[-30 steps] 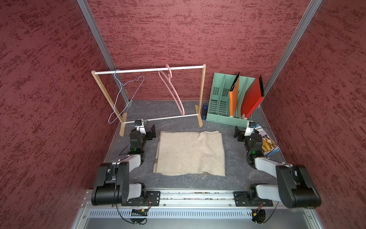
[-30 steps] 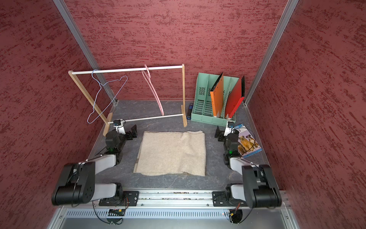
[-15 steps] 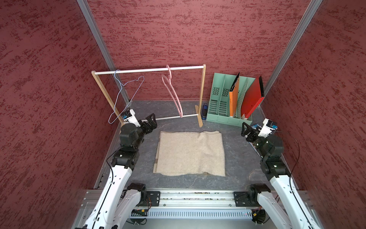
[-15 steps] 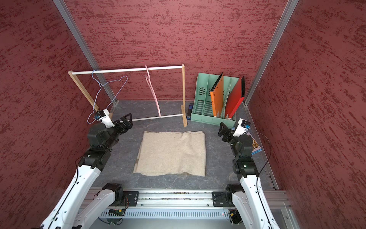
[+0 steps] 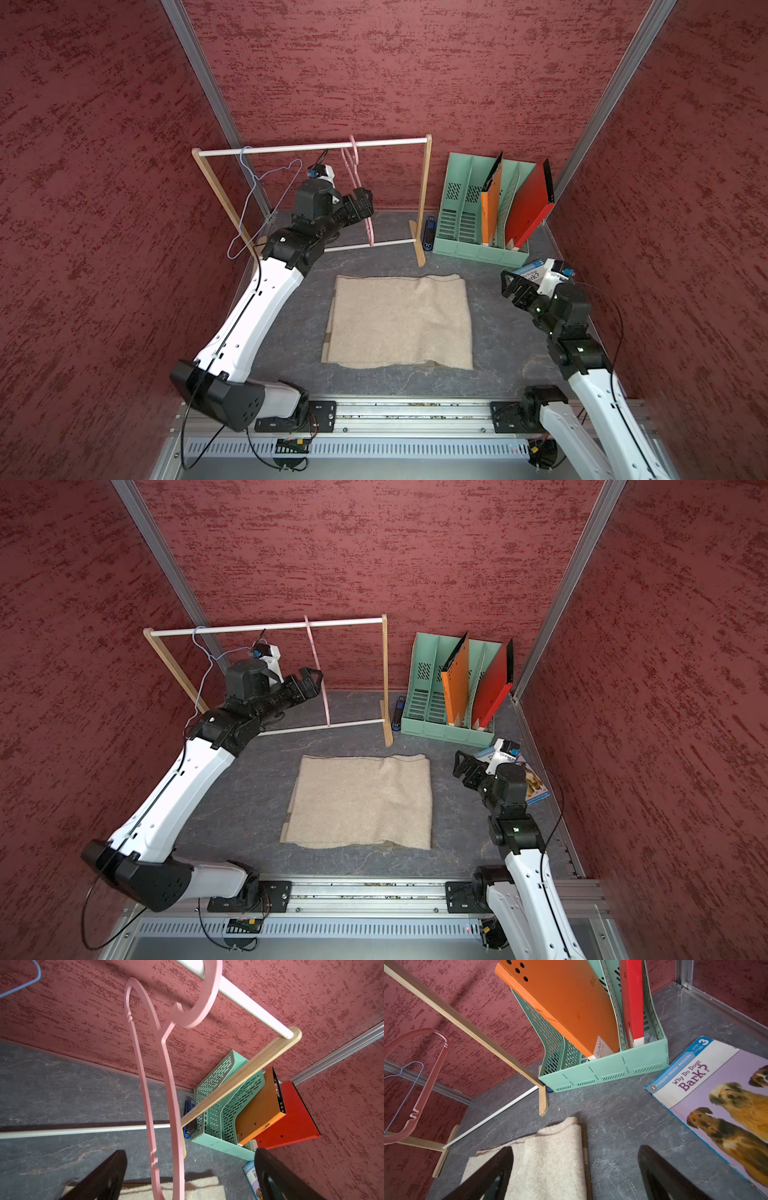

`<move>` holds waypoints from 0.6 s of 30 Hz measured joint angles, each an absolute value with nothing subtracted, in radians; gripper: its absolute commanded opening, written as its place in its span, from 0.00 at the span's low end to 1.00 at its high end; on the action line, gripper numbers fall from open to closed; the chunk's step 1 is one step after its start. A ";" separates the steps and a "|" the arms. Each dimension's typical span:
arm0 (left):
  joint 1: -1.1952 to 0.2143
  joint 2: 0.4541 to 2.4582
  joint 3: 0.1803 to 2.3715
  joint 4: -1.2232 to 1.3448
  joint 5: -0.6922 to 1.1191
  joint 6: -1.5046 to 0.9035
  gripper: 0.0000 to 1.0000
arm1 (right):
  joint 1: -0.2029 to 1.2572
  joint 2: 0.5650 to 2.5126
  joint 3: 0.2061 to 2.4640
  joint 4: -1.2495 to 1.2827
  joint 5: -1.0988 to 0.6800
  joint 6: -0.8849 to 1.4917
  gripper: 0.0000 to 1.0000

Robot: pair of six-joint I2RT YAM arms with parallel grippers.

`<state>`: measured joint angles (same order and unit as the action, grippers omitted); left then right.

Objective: Hang the scarf on the hanger
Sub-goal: Pick up the hanger from the clothesline.

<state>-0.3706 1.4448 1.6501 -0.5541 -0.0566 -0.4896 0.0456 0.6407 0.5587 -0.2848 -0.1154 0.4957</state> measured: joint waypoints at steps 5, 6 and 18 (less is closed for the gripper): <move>-0.393 1.607 1.812 -0.599 -0.149 -0.425 1.00 | 0.047 0.641 0.534 -0.281 -0.102 0.504 0.98; -0.395 1.630 1.831 -0.608 -0.163 -0.411 1.00 | 0.047 0.641 0.528 -0.279 -0.101 0.506 0.99; -0.399 1.848 2.061 -0.750 -0.278 -0.278 0.79 | 0.049 0.671 0.510 -0.251 -0.094 0.532 0.99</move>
<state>-0.3988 1.8481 2.0613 -0.7502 -0.2775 -0.2775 0.0490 0.6712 0.5102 -0.2512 -0.0937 0.5323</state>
